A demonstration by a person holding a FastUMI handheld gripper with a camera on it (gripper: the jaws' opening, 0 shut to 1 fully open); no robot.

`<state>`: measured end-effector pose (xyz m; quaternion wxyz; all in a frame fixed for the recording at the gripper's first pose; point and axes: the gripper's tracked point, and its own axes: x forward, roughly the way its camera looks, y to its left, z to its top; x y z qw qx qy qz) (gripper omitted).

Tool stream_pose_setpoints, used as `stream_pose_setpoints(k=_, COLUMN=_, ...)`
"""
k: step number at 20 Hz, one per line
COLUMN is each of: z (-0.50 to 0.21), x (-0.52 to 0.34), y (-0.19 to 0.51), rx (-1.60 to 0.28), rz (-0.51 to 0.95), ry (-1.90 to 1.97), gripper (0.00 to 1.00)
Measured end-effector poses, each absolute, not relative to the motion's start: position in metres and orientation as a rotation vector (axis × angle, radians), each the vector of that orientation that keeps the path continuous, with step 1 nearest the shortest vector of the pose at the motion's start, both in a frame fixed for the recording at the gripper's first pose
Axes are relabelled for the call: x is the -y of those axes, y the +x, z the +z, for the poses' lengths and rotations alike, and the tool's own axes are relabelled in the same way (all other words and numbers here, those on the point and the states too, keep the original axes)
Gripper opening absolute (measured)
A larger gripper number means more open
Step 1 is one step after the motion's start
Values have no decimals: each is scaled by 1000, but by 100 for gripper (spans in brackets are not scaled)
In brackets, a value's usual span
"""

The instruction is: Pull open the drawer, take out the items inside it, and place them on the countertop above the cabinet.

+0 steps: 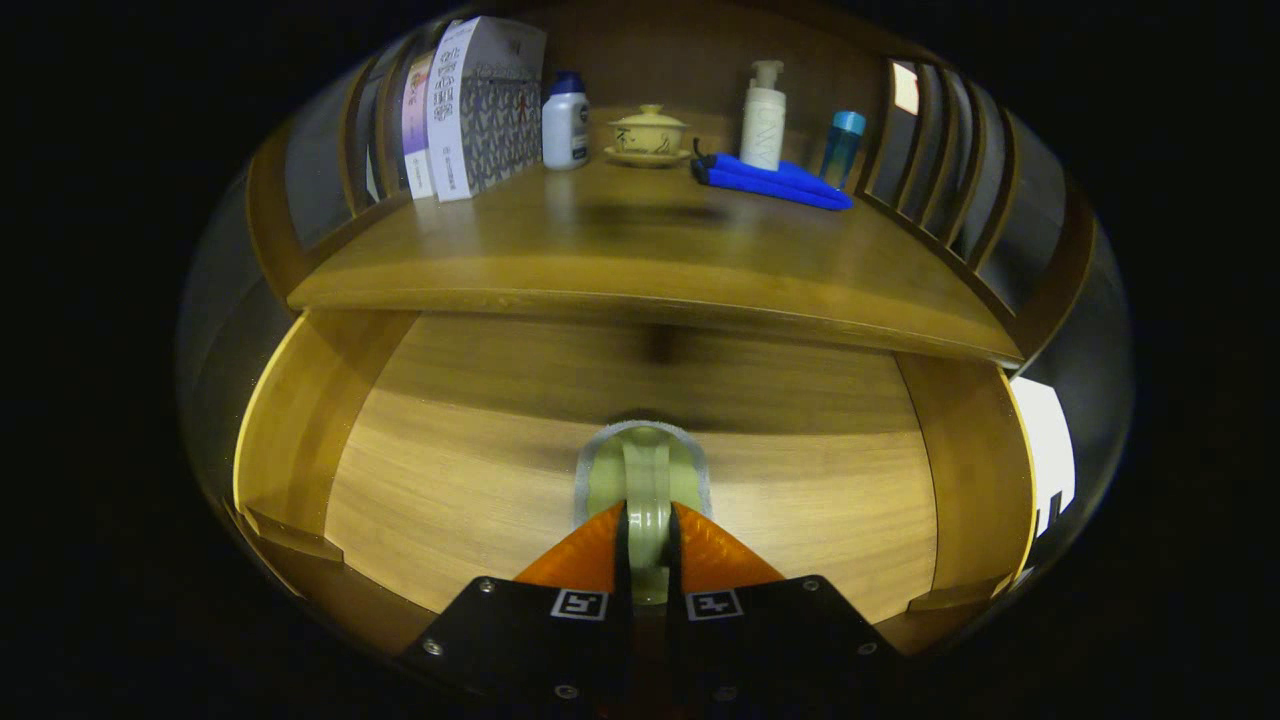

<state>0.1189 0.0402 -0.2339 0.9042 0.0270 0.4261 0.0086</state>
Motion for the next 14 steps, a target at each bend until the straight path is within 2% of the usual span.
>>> stream_pose_setpoints(k=6, z=-153, x=-21, y=107, rx=-665, rz=-60, ry=137, gripper=11)
stream_pose_setpoints(k=10, z=-92, x=-14, y=141, rx=-521, rz=-66, ry=171, gripper=10)
stream_pose_setpoints(k=14, z=-76, x=-13, y=191, rx=-486, rz=-37, ry=118, gripper=10)
